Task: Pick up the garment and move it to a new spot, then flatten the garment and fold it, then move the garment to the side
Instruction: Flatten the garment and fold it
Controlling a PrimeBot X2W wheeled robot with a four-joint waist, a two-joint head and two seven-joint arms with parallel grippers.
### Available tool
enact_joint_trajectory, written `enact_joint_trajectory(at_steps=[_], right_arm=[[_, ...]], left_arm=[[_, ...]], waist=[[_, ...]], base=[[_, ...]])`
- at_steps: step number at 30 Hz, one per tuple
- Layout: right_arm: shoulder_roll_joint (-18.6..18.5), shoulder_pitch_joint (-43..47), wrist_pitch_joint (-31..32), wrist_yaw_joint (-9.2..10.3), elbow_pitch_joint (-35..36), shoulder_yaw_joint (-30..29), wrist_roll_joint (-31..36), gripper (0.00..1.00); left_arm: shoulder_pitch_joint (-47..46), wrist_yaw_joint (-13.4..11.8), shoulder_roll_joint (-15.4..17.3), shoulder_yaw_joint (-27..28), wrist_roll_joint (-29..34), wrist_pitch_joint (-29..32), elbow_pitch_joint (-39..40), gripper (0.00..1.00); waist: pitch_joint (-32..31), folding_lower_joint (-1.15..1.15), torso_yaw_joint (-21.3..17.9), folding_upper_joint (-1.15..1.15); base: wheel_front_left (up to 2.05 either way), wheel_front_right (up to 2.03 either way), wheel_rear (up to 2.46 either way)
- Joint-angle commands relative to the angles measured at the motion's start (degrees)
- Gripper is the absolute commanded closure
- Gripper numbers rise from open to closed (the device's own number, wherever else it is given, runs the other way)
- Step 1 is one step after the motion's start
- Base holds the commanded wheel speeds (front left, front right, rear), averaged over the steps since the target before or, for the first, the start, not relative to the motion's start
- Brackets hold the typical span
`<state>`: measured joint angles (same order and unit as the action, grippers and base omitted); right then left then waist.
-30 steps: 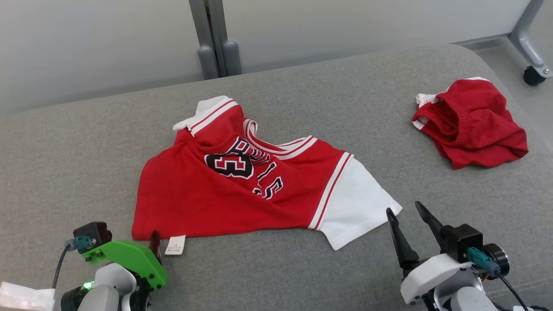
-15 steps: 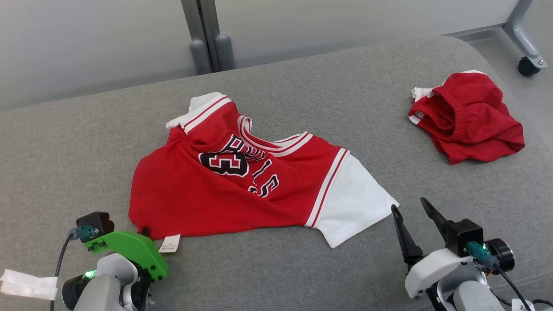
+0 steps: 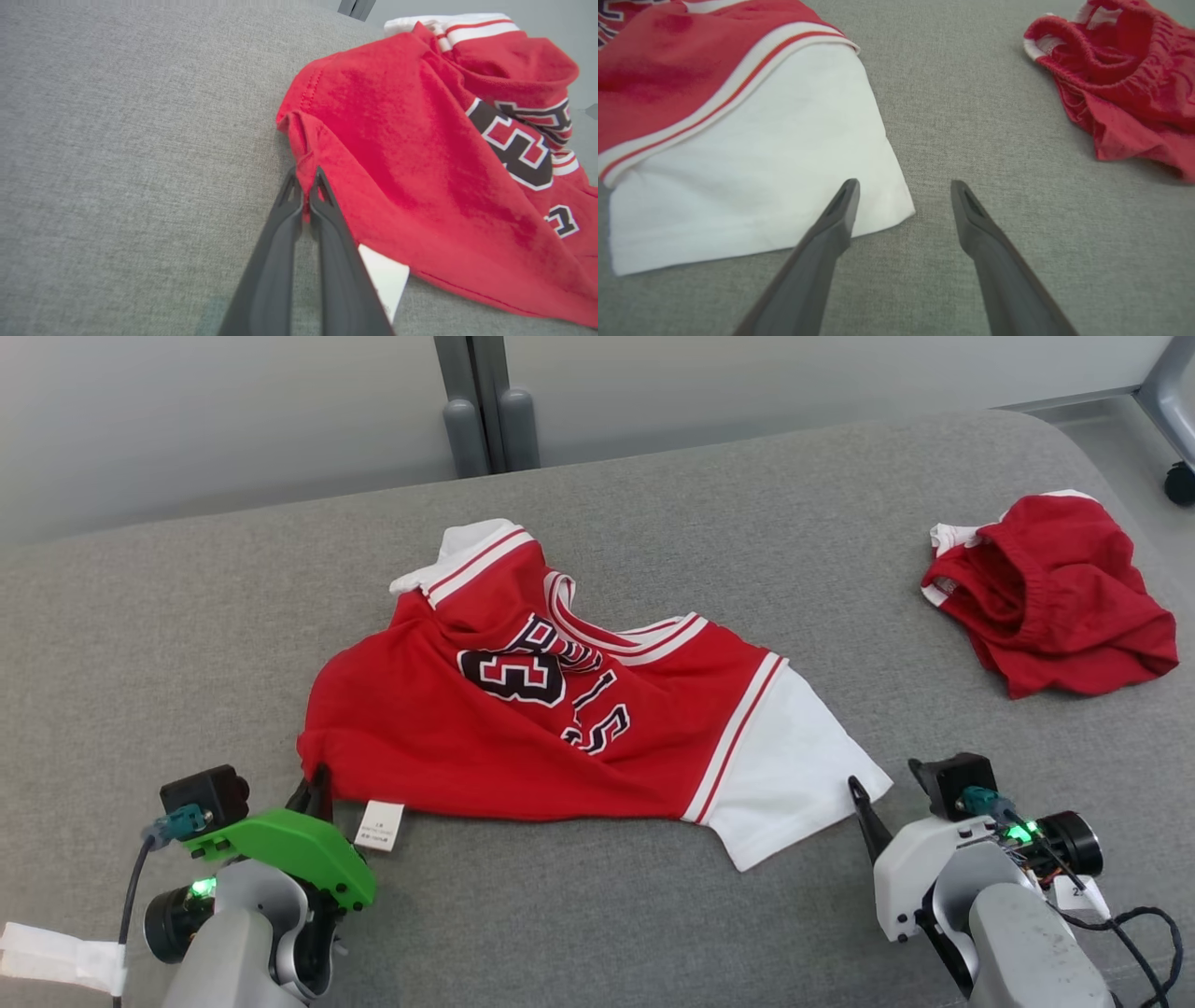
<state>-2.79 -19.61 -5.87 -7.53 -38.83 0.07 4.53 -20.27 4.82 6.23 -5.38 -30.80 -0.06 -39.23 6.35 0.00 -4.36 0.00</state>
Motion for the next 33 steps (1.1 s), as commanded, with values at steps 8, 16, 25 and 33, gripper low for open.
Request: enact_joint_trajectory(at_steps=[8,16,25,33], right_arm=[[-0.1,-4.6,7.0,0.05,-7.5,4.0,-3.6,0.03],[-0.2,-6.7,9.4,0.05,-7.2,8.4,-11.0,1.00],[-0.2,-6.7,10.0,0.06,0.0,10.2,-21.6,1.00],[-2.2,-5.2,13.3,0.06,15.2,7.5,-32.8,1.00]], left_arm=[[3.2,0.4,-0.3,-1.0,0.1,-1.5,5.1,1.00],[3.7,0.4,-0.8,-1.5,-1.0,-1.0,9.3,1.00],[4.2,1.2,-1.1,-0.5,-5.5,0.6,14.6,1.00],[4.7,1.8,-0.8,2.6,-14.0,5.1,25.7,1.00]], waist=[[0.7,0.00,1.8,0.00],[0.1,0.00,1.9,0.00],[-2.2,0.00,0.9,0.00],[-5.9,0.00,-0.3,0.00]], base=[[0.00,0.00,0.00],[0.00,0.00,0.00],[0.00,0.00,0.00],[0.00,0.00,0.00]])
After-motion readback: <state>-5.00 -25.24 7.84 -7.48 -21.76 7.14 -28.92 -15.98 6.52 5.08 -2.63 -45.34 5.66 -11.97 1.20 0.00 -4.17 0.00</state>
